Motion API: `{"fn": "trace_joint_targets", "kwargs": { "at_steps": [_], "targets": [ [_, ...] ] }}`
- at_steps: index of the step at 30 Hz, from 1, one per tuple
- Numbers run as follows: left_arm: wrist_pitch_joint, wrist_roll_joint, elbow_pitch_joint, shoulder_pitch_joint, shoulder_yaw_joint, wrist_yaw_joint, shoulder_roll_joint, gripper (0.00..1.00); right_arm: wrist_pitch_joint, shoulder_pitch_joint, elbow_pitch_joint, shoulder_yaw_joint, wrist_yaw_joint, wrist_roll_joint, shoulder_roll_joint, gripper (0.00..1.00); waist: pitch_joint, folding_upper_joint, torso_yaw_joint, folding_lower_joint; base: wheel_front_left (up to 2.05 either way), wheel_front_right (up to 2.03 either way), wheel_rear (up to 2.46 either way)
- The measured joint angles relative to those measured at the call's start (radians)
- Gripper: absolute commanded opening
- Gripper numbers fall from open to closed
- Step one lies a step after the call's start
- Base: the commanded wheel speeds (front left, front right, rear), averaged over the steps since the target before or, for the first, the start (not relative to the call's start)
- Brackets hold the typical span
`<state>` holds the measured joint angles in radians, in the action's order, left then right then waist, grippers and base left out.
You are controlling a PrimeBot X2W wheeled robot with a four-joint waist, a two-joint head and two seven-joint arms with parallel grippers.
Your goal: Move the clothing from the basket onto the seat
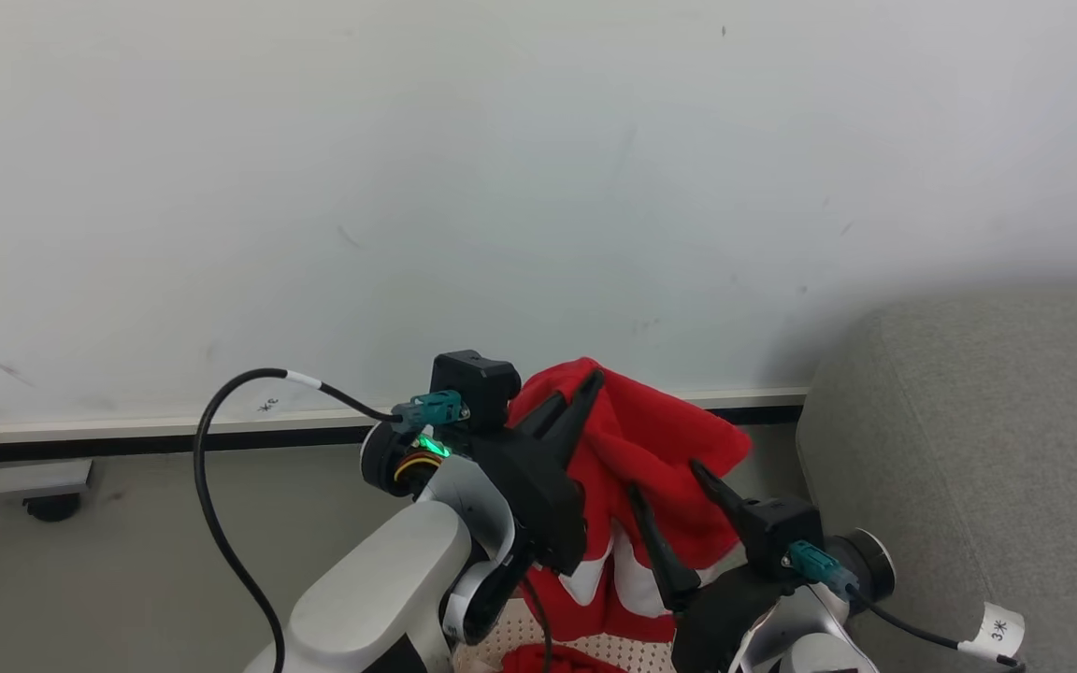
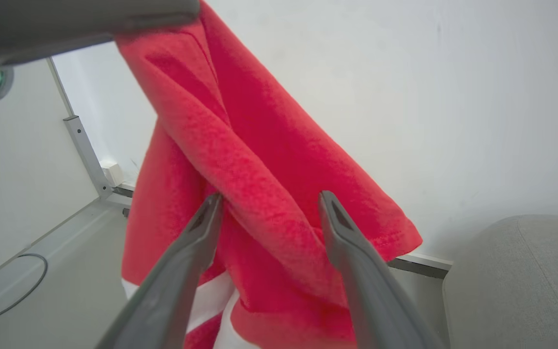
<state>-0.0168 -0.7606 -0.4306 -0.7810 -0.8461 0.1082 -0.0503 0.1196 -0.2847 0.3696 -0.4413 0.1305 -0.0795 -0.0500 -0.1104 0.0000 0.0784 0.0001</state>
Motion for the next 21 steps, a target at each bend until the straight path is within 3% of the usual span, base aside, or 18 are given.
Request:
{"fn": "trace_joint_targets", "kwargs": {
  "at_steps": [11,17,18,20,21],
  "targets": [
    [0.087,-0.074,0.249,0.009,-0.04,0.003,0.0,0.0,-0.02,-0.015,0.078,-0.033,0.0,-0.053,0.0,1.0,0.003,0.0,0.024,0.0,0.0,0.0,0.0],
    [0.101,-0.081,0.28,0.024,-0.053,0.016,-0.003,0.0,-0.003,-0.036,0.086,-0.044,0.0,-0.079,0.0,0.99,0.012,0.0,0.023,0.0,0.0,0.0,0.0],
    [0.101,-0.081,0.28,0.025,-0.052,0.017,-0.005,0.0,-0.001,-0.036,0.089,-0.046,0.0,-0.08,0.0,0.43,0.013,0.0,0.022,0.0,0.0,0.0,0.0],
    [0.097,-0.081,0.276,0.033,-0.051,0.021,-0.007,0.0,0.006,-0.037,0.091,-0.046,0.0,-0.08,0.0,0.0,0.015,0.0,0.02,0.0,0.0,0.0,0.0],
    [0.091,-0.081,0.272,0.039,-0.049,0.026,-0.008,0.0,0.01,-0.039,0.091,-0.047,0.0,-0.079,0.0,0.0,0.016,0.0,0.019,0.0,0.0,0.0,0.0]
  ]
}}
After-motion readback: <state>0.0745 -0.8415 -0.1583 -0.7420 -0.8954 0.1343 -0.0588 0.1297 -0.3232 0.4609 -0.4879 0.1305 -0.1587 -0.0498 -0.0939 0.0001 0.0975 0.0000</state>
